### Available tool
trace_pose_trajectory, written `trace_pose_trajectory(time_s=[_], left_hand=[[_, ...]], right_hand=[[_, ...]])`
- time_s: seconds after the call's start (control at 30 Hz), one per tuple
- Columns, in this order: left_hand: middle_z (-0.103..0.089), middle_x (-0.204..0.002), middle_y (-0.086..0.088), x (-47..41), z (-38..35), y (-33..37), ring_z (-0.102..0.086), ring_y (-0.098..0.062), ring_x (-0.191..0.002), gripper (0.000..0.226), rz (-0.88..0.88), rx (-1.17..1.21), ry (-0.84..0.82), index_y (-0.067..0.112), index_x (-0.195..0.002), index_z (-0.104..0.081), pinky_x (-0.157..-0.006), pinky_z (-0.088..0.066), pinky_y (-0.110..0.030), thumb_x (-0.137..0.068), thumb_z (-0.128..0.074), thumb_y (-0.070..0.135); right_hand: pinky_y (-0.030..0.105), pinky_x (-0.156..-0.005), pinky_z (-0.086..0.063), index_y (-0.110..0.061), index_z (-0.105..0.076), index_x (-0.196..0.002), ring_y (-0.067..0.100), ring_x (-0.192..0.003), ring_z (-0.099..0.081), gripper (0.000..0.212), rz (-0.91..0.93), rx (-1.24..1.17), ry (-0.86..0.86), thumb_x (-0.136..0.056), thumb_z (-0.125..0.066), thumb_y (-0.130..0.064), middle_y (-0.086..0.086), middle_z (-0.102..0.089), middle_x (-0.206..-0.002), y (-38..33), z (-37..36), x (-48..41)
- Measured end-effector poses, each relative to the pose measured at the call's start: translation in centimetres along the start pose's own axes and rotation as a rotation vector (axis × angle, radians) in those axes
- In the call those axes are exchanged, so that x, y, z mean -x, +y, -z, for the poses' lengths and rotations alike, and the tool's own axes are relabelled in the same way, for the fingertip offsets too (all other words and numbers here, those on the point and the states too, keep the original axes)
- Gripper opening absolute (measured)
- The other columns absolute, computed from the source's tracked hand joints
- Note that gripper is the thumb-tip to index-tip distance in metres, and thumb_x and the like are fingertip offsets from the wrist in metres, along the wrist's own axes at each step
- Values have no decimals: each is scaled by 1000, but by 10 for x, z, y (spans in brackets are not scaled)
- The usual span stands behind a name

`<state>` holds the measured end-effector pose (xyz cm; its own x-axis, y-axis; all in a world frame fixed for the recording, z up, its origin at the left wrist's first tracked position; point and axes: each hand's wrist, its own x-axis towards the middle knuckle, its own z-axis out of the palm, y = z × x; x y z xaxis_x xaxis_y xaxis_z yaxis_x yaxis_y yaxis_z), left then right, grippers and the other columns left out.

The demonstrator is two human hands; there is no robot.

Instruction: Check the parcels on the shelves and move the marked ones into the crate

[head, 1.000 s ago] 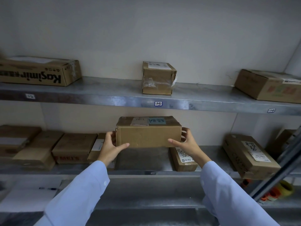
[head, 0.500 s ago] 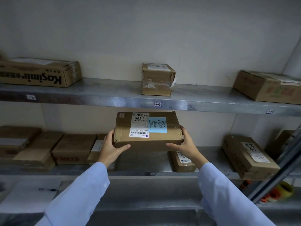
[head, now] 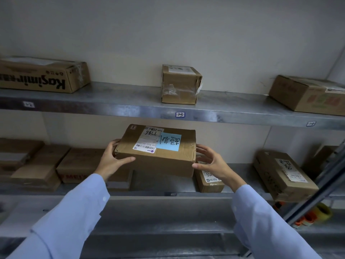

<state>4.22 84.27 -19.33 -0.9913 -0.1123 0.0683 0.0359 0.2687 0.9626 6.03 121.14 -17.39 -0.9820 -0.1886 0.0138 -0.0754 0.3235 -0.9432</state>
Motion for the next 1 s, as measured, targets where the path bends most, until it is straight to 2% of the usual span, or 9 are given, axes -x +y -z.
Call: trace_pose_trajectory(time_s=[0.13, 0.37, 0.47, 0.57, 0.67, 0.73, 0.87, 0.93, 1.0], left_hand=[[-56, -129, 2, 1, 4, -5, -48, -14, -123, 77, 3, 42, -30, 29, -129, -45, -106, -38, -35, -68, -87, 12], [-57, -131, 2, 3, 5, -17, -49, -15, -125, 79, 20, 55, -25, 31, -130, -45, -109, -38, -43, -66, -89, 20], [-58, -130, 3, 4, 5, -19, -49, -14, -124, 78, 19, 58, -42, 31, -130, -46, -109, -38, -43, -65, -89, 19], [-57, -127, 6, 6, 7, -20, -48, -15, -125, 82, 29, 53, -63, 33, -128, -46, -107, -39, -42, -61, -92, 23], [-55, -129, 7, 5, 11, -19, -47, -16, -126, 89, 21, 16, -101, 44, -123, -46, -107, -41, -45, -48, -94, 39], [-53, -130, 7, 3, 12, -20, -46, -17, -126, 87, 8, -22, -106, 47, -121, -44, -107, -41, -48, -51, -96, 33], [-51, -130, 10, 2, 4, -18, -44, -16, -128, 89, -26, -26, -92, 43, -124, -44, -108, -39, -45, -53, -95, 28], [-52, -131, 10, 3, 1, -19, -45, -14, -128, 93, -19, 15, -63, 41, -123, -44, -109, -38, -40, -46, -95, 36], [-52, -132, 8, 4, -4, -20, -44, -14, -130, 93, -11, 57, -36, 40, -123, -43, -111, -35, -39, -47, -96, 33]], right_hand=[[29, -96, -54, -32, -53, -131, 13, -113, -64, 70, 22, -51, 11, -67, -82, -24, -4, -61, -133, 2, -2, 3], [36, -101, -51, -30, -62, -125, 20, -118, -62, 53, 31, -76, 63, -74, -76, -25, -2, -68, -124, 7, -4, 3], [41, -102, -51, -25, -55, -132, 20, -115, -63, 72, 31, -91, 109, -65, -82, -22, 4, -66, -123, 6, -6, -1], [46, -107, -46, -29, -37, -146, 20, -127, -52, 104, -7, -24, 116, -55, -88, -30, 2, -52, -140, 4, -7, -4], [47, -114, -36, -33, -21, -152, 20, -138, -38, 127, -27, 26, 3, -49, -95, -36, -2, -37, -153, 5, -2, -6], [47, -117, -32, -37, -17, -152, 19, -140, -36, 137, -42, 35, -73, -42, -98, -39, -1, -37, -152, 6, 2, -6], [44, -112, -40, -39, -26, -149, 19, -131, -49, 134, -46, 29, -51, -36, -99, -42, 3, -51, -138, 8, 9, -7], [44, -109, -43, -38, -40, -141, 18, -126, -55, 121, -41, 25, -71, -35, -98, -46, 3, -58, -132, 7, 10, -6], [45, -106, -47, -34, -51, -129, 19, -121, -58, 108, -48, 33, -62, -33, -98, -49, 1, -63, -125, 7, 11, -6]])
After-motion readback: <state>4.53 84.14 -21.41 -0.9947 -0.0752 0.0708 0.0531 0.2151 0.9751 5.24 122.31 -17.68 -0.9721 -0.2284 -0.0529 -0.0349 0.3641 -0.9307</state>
